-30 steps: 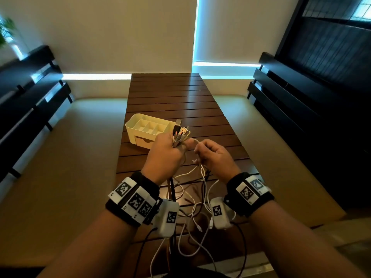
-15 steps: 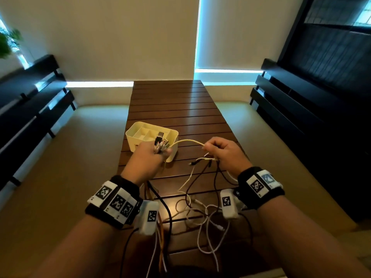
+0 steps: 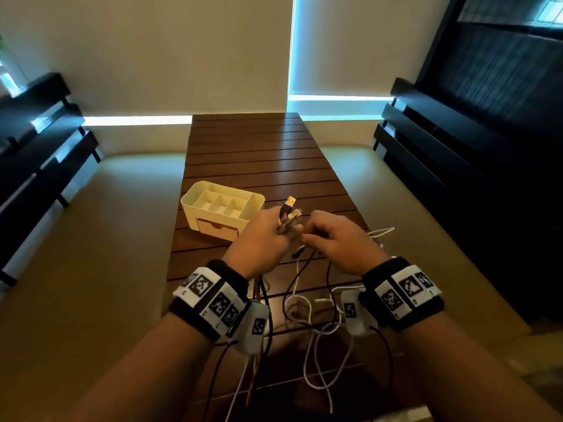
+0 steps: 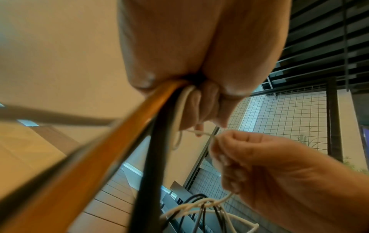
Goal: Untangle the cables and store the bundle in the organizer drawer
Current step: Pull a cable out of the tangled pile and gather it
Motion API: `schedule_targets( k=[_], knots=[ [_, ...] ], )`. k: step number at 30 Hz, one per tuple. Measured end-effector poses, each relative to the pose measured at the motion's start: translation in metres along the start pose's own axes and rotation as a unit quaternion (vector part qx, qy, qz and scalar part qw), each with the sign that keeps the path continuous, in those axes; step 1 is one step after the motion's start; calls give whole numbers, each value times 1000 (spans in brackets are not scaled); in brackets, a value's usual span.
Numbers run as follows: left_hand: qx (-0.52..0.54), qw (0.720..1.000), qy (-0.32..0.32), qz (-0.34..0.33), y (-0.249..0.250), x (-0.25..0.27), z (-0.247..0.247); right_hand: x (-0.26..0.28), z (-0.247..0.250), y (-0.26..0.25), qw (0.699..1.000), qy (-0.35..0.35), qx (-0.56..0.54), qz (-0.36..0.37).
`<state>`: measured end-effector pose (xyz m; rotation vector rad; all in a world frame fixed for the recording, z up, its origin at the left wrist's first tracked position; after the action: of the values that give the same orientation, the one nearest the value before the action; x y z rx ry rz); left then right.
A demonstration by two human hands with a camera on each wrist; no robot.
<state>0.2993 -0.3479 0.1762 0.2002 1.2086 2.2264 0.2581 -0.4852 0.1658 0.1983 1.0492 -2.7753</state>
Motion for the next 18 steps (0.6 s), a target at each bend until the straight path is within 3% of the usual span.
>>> schedule_targets(
  k=[4, 8, 11, 14, 18],
  knots=[
    [-25, 998, -48, -11, 3, -2, 1, 8, 9, 2, 996, 32, -78, -3],
    [-69, 996, -48, -1, 8, 1, 4, 12, 4, 6, 989, 58, -140, -6],
    [-48, 999, -6, -1, 13, 5, 11, 14, -5, 9, 977, 79, -197, -23],
    [6, 999, 44, 1, 12, 9, 19, 17, -28, 17, 973, 53, -219, -58],
    [43, 992, 119, 4, 14, 22, 29, 21, -46, 24, 983, 17, -170, -69]
  ],
)
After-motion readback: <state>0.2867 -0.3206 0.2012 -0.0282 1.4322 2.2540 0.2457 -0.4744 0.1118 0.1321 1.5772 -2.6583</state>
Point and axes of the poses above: each hand's wrist, its own x-axis away from the middle knuckle, its own z-axis out of the back of the hand, y = z × x, the point moved 6 cm from there along -x, towards the middle knuckle
